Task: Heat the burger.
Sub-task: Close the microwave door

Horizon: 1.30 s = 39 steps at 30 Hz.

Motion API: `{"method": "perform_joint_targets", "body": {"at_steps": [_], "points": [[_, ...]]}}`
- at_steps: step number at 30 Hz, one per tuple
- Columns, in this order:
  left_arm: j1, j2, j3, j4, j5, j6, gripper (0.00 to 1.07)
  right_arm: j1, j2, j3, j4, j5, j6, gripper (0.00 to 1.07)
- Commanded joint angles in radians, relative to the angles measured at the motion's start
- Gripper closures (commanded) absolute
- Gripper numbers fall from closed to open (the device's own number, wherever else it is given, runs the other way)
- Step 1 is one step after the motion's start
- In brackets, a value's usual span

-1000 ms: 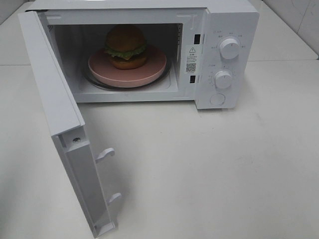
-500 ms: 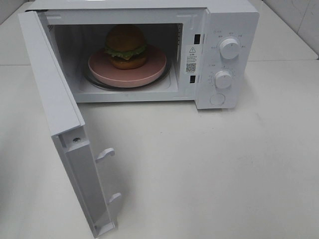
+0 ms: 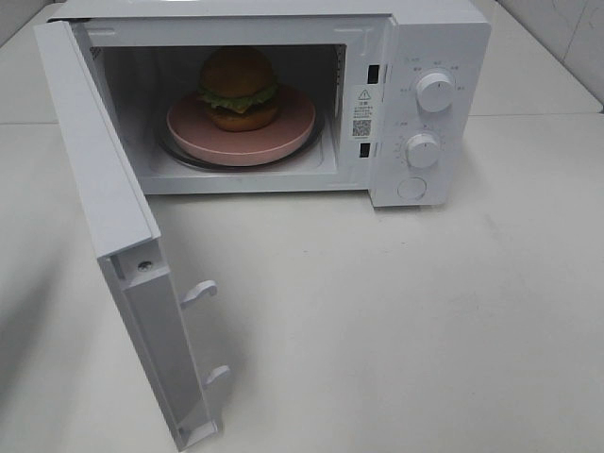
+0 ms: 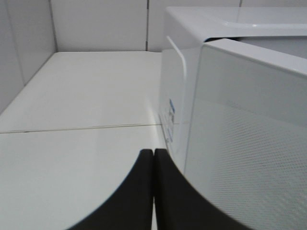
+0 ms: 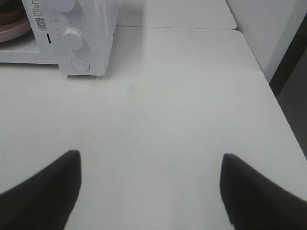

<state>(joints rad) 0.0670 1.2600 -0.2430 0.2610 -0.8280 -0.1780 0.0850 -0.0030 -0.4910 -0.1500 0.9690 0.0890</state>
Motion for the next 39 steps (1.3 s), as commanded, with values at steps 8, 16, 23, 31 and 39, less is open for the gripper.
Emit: {"method": "perform_joint_targets", "body": {"at_steps": [8,16,23,31,39], "points": [[-0.002,0.159,-0.119,0.266,-0.050,-0.151,1.07,-0.003,-0.027,0.000,0.001,-0.006,0.012,0.32],[-0.112,0.252,-0.196,0.311,-0.023,-0.165,1.07,-0.003,-0.027,0.000,0.001,-0.006,0.012,0.32],[-0.196,0.312,-0.237,0.268,-0.023,-0.139,1.07,-0.003,-0.027,0.000,0.001,-0.006,0.012,0.32],[-0.301,0.405,-0.328,0.215,-0.023,-0.121,1.07,-0.003,-0.027,0.000,0.001,-0.006,0.012,0.32],[-0.379,0.466,-0.414,0.155,-0.019,-0.114,1.07,-0.003,-0.027,0.000,0.001,-0.006,0.012,0.32]]}}
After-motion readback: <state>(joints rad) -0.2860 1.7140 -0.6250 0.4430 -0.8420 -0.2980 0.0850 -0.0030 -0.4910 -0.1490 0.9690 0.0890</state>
